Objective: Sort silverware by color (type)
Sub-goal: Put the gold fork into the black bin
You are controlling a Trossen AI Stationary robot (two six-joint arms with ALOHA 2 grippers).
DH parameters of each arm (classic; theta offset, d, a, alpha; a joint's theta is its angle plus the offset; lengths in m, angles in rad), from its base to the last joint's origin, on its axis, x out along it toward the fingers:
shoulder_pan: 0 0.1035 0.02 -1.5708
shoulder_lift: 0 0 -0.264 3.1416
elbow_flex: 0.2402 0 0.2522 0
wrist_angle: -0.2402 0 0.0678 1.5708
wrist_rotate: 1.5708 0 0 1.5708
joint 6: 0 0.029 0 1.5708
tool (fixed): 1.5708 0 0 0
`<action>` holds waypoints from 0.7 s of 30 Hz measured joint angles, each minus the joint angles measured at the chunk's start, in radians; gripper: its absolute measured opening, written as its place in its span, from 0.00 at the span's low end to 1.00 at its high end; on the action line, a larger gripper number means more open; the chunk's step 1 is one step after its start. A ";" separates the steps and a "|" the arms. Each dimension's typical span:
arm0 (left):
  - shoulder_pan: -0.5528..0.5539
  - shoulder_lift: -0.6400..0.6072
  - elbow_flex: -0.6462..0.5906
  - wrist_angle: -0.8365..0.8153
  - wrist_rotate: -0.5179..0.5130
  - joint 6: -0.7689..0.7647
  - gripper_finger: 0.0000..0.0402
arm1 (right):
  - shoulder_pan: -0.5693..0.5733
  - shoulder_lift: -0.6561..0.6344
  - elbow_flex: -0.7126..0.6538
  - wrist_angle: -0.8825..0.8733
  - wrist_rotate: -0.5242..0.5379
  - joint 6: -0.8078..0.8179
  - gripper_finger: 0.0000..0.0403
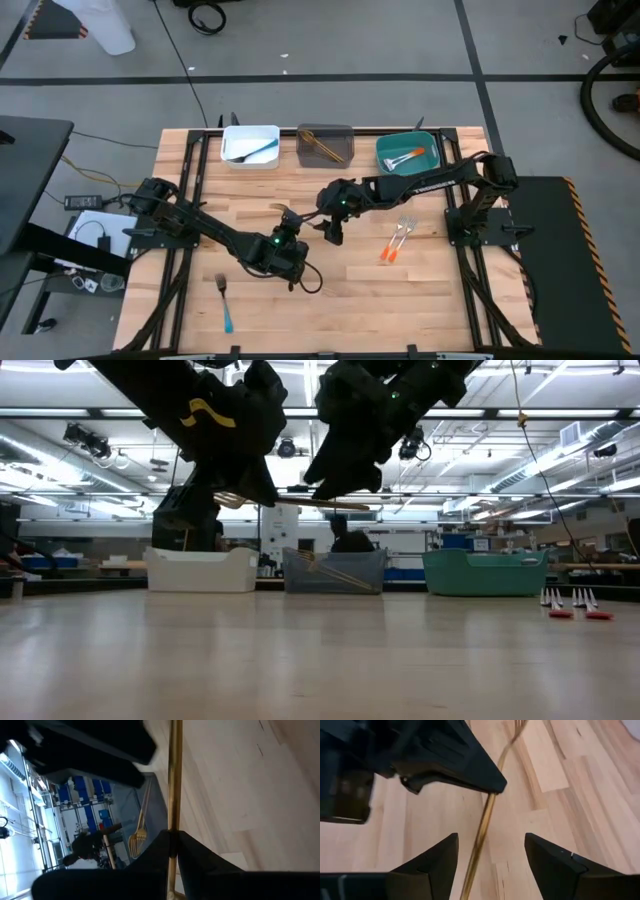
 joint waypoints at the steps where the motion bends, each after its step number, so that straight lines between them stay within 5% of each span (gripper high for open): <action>1: 0.000 0.000 0.000 0.000 0.000 0.000 0.08 | -0.001 -0.008 0.000 -0.003 -0.001 -0.005 0.60; 21: -0.003 0.000 0.000 0.004 -0.008 0.003 0.08 | -0.029 -0.042 0.000 -0.033 -0.143 -0.008 0.60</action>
